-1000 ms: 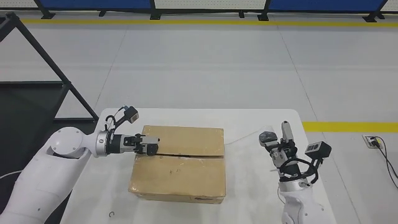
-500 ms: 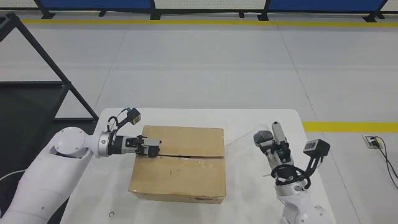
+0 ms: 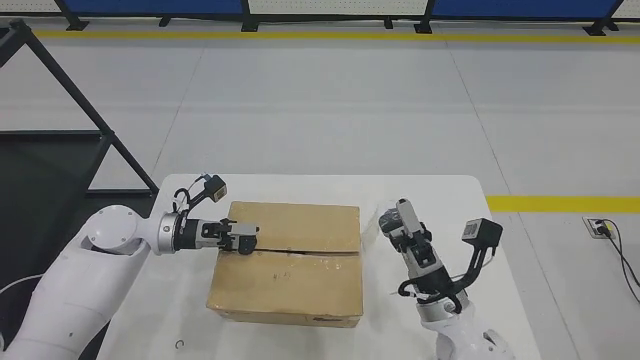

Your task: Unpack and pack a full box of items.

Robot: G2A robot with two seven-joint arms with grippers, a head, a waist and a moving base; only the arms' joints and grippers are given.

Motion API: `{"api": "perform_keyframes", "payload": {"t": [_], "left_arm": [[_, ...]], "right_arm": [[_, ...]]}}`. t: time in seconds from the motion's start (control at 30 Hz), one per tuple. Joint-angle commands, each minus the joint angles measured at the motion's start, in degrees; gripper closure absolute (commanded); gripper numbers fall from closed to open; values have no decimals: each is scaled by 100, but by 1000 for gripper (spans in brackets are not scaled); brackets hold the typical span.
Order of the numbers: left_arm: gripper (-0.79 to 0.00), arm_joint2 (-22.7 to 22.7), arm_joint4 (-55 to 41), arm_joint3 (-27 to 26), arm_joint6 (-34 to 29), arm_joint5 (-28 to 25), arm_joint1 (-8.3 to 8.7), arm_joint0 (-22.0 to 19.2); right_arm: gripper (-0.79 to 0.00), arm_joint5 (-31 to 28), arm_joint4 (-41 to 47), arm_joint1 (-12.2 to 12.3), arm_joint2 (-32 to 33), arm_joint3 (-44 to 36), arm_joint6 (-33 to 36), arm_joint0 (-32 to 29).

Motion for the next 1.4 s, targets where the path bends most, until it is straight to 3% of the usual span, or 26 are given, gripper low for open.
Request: {"api": "perform_keyframes", "payload": {"t": [0.0,1.37], "left_arm": [[-785,-16,-2,8,0,-6,-7,10],[-785,-391,-94,143,-113,-38,-101,165]], "right_arm": [[-785,43,-93,-12,-96,-7,34,50],[-785,855,-1594,-387,-1740,978,314,1113]]}}
